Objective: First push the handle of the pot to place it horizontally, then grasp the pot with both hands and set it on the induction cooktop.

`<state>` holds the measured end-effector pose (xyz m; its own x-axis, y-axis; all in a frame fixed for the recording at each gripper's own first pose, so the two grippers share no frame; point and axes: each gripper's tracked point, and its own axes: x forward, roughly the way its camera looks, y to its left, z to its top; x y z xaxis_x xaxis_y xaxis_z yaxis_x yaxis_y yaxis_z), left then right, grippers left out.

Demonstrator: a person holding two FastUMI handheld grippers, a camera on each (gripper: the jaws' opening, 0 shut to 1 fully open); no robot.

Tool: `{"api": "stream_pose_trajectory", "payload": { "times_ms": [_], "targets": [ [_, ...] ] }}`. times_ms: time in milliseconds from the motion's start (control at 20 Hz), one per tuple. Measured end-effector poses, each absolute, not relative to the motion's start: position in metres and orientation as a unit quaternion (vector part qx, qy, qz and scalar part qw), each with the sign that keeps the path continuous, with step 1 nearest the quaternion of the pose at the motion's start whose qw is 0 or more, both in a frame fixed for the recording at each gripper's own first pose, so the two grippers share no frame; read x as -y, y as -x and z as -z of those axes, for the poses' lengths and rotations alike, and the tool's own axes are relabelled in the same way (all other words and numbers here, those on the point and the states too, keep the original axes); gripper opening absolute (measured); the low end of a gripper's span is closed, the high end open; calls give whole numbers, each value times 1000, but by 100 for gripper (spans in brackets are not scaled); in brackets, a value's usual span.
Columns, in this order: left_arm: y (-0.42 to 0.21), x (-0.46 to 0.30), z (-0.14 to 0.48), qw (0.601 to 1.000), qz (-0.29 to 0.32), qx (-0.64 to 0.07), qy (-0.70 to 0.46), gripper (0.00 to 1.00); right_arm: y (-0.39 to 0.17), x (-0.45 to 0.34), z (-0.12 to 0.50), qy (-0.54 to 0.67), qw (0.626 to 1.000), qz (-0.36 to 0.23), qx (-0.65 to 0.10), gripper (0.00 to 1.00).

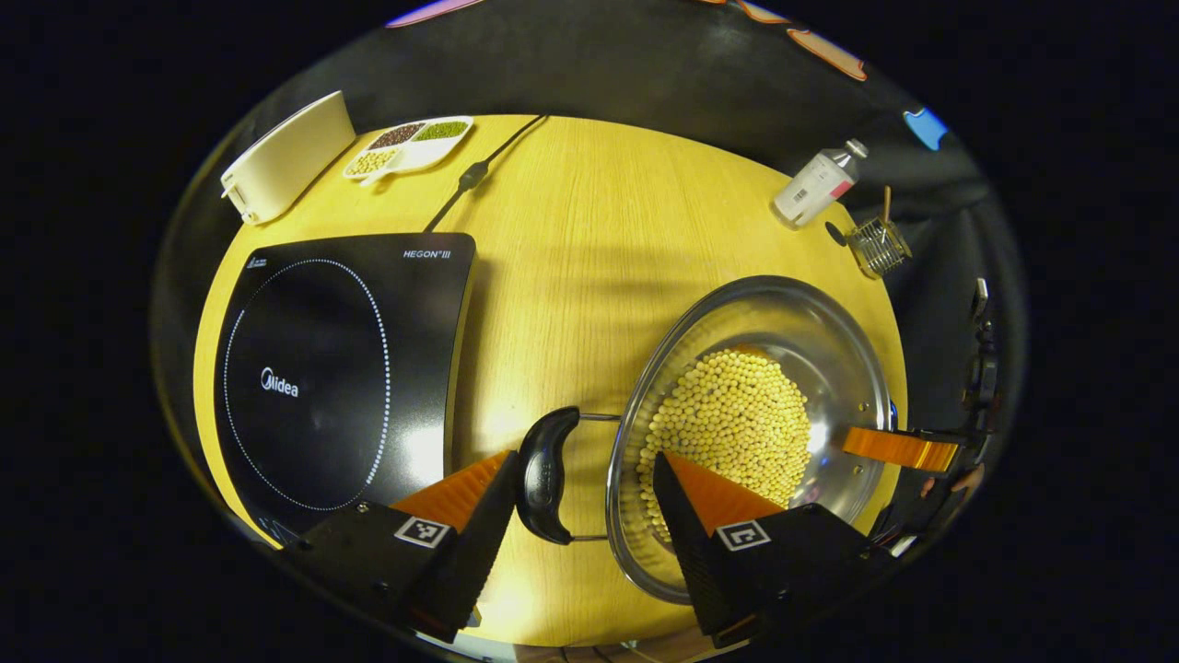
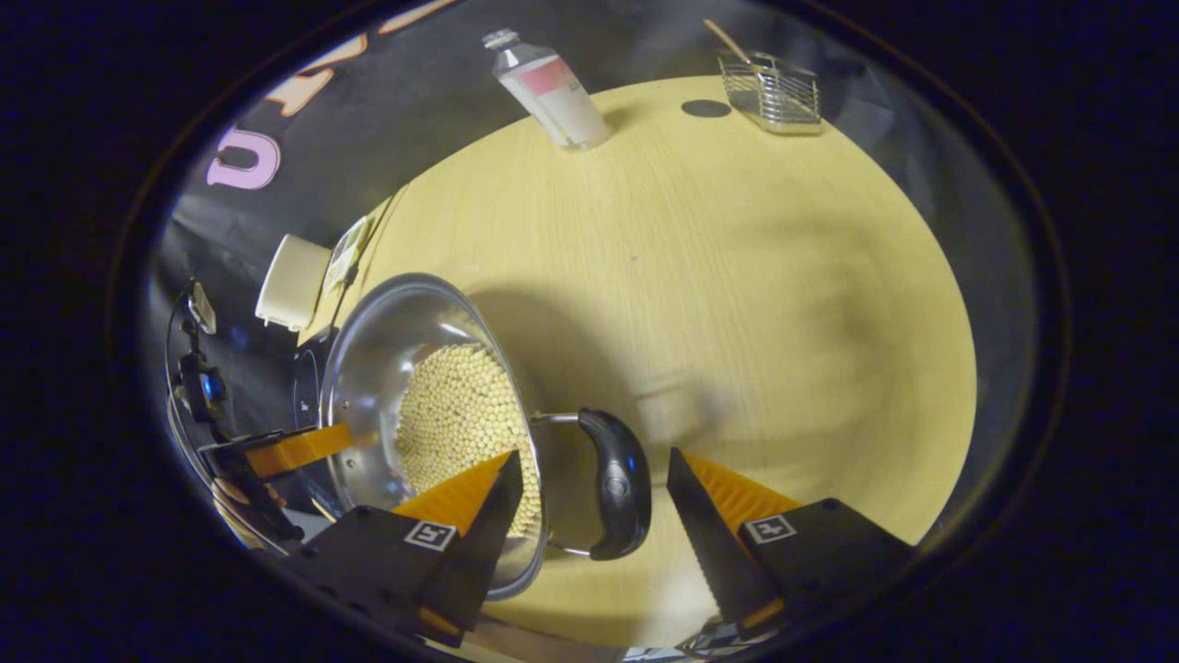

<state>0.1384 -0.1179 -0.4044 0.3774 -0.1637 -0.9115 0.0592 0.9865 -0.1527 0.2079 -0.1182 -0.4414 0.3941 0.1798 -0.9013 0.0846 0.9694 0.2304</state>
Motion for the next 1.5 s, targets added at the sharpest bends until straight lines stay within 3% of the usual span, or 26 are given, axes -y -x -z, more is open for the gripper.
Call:
{"api": "stream_pose_trajectory", "payload": {
  "times_ms": [50,100,150,200,250,300,350,400,450,700,750,1150,1400,1500],
  "targets": [
    [-139,118,407,827,68,-556,50,87,-209,115,445,-128,823,-36,-553,87],
    [-139,118,410,826,69,-557,48,90,-210,112,447,-136,819,-41,-556,77],
    [-140,114,413,825,71,-559,40,80,-212,113,450,-138,818,-38,-558,76],
    [-138,109,413,823,72,-562,33,82,-209,114,446,-143,815,-45,-560,65],
    [-139,111,406,823,75,-561,40,65,-210,112,446,-152,813,-51,-561,54],
    [-140,112,414,823,76,-561,44,63,-213,110,449,-159,813,-57,-558,59],
    [-137,111,414,821,76,-565,45,62,-213,109,448,-157,813,-60,-557,51],
    [-137,112,414,821,75,-564,46,61,-212,110,448,-151,815,-60,-556,55],
    [-135,112,414,819,74,-567,45,60,-211,111,449,-145,816,-61,-557,50],
    [-119,118,407,817,83,-568,52,59,-212,112,444,-142,818,-58,-554,50],
    [-116,118,404,817,85,-568,53,61,-212,112,443,-143,818,-56,-554,55],
    [-77,111,382,801,108,-587,53,60,-207,102,442,-151,815,-40,-557,55],
    [-61,84,363,804,118,-582,40,61,-198,100,441,-155,813,-32,-560,55],
    [-57,65,356,807,118,-577,36,59,-196,96,441,-155,814,-31,-559,50]
  ]
}}
